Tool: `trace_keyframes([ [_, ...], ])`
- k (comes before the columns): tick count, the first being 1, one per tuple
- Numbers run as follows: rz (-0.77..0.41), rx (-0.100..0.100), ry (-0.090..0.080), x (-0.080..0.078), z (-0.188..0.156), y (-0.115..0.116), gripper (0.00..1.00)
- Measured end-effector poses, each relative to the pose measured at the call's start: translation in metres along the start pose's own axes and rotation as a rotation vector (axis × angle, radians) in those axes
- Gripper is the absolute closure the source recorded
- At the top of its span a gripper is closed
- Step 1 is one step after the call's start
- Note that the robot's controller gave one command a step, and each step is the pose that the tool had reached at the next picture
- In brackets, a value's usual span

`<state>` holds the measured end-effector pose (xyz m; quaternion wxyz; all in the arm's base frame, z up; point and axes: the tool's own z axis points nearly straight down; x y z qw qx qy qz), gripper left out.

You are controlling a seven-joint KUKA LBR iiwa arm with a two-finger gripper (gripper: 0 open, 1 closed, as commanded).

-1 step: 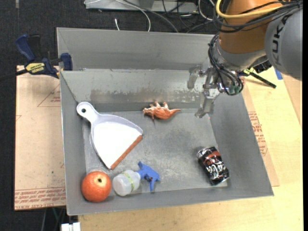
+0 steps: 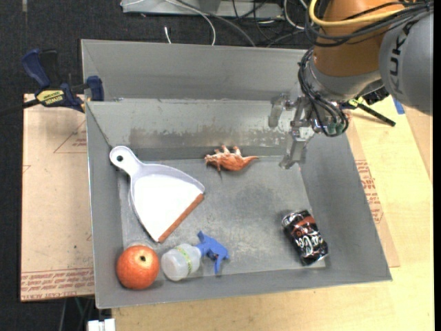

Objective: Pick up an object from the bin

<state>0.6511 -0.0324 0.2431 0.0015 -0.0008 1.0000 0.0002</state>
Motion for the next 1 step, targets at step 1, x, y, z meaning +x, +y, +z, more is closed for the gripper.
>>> trace_keyframes([
  [1,0.032,-0.003,0.002,0.0337,0.0327,0.0298,0.00],
])
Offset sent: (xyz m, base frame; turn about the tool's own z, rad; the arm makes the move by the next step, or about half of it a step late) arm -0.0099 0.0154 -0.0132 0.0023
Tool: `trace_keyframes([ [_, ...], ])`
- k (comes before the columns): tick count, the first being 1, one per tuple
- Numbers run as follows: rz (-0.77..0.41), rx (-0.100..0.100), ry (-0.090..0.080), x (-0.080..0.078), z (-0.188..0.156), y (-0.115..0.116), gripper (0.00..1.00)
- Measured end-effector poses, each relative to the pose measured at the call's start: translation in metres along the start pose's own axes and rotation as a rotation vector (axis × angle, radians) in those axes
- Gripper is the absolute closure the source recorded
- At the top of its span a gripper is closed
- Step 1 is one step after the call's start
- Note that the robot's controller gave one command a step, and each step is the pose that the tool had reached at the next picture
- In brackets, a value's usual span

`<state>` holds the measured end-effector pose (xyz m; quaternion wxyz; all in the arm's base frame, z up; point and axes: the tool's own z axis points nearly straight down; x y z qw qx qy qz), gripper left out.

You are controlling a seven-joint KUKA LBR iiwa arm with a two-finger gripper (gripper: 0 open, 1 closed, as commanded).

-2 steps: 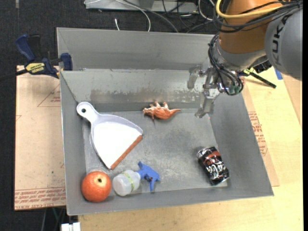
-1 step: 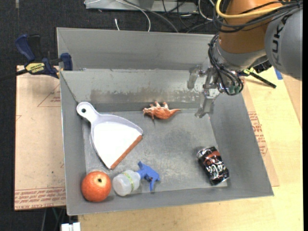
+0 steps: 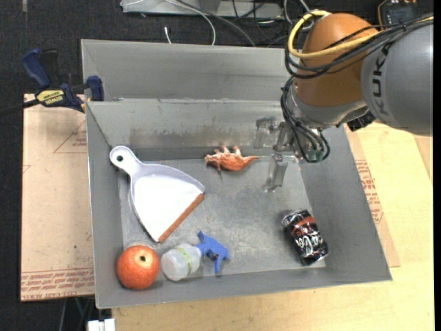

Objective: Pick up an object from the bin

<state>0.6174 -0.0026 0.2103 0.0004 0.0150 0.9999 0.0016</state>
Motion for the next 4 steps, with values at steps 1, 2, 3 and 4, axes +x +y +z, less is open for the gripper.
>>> trace_keyframes([
  [1,-0.028,0.004,-0.013,-0.025,-0.020,-0.013,0.00],
  [2,0.356,-0.001,-0.008,-0.036,0.000,0.030,0.00],
  [3,0.024,0.002,-0.015,-0.024,0.008,0.010,0.00],
  [4,0.277,-0.002,-0.006,-0.015,0.049,0.039,0.00],
])
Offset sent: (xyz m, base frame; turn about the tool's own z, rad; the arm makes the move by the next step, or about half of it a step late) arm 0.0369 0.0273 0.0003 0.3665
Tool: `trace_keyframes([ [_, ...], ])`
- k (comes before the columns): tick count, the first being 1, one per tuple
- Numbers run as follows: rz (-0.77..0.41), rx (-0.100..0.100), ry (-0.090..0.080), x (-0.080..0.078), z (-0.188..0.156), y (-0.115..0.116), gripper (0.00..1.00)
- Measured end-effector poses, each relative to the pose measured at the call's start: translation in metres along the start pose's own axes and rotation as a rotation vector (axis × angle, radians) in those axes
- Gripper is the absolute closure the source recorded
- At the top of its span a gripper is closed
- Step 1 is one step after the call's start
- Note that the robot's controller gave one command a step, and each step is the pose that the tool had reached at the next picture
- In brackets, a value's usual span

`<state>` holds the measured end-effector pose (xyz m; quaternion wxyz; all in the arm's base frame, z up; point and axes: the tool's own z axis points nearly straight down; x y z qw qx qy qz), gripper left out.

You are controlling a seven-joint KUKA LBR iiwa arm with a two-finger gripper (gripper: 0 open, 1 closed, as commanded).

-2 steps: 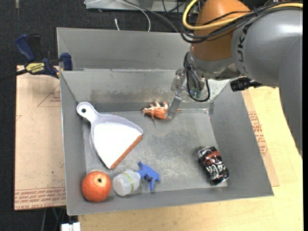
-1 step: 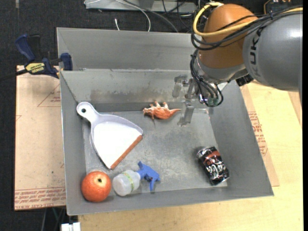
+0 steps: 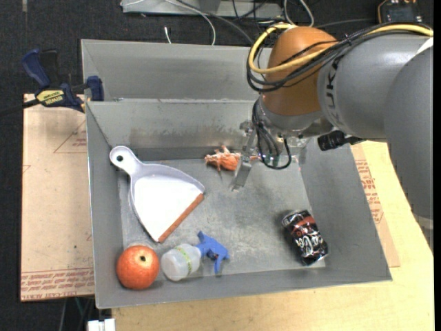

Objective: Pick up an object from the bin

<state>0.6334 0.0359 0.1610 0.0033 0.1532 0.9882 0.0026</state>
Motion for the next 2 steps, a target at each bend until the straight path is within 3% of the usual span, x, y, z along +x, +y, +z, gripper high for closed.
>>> trace_keyframes([
  [1,0.029,-0.001,-0.017,-0.024,-0.028,-0.012,0.00],
  [2,0.020,-0.001,0.001,0.001,0.000,-0.003,0.00],
])
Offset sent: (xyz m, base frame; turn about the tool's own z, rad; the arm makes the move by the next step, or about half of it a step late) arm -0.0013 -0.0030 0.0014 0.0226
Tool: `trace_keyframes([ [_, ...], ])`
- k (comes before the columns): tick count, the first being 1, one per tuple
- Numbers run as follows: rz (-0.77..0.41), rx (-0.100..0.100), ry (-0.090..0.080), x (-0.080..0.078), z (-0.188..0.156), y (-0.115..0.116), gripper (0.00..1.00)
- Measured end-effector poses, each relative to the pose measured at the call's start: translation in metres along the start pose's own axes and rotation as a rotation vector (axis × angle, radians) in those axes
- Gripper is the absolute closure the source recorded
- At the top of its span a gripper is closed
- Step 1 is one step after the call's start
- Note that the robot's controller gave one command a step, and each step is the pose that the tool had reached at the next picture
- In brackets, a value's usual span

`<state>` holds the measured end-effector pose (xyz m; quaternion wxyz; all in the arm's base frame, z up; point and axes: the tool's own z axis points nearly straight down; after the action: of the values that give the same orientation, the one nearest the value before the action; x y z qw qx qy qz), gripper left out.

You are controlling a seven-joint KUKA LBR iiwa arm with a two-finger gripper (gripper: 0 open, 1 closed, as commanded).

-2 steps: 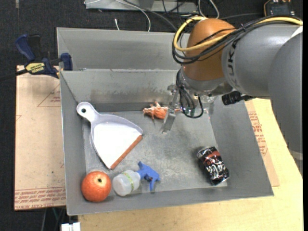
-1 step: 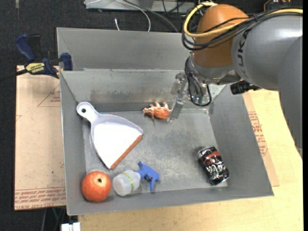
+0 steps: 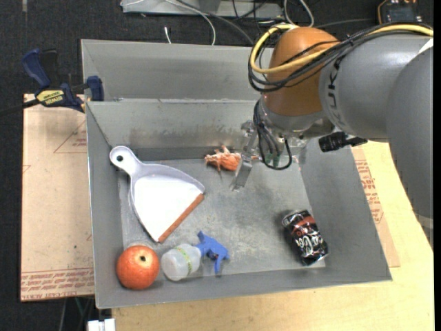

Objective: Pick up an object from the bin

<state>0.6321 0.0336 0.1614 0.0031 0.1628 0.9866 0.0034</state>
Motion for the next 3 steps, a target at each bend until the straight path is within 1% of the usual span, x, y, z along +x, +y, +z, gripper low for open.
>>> trace_keyframes([
  [1,0.026,-0.001,-0.016,0.009,0.017,0.008,0.00],
  [2,0.018,-0.001,-0.012,0.007,0.010,0.006,0.00],
  [3,-0.316,0.000,-0.015,0.023,0.058,-0.025,0.00],
])
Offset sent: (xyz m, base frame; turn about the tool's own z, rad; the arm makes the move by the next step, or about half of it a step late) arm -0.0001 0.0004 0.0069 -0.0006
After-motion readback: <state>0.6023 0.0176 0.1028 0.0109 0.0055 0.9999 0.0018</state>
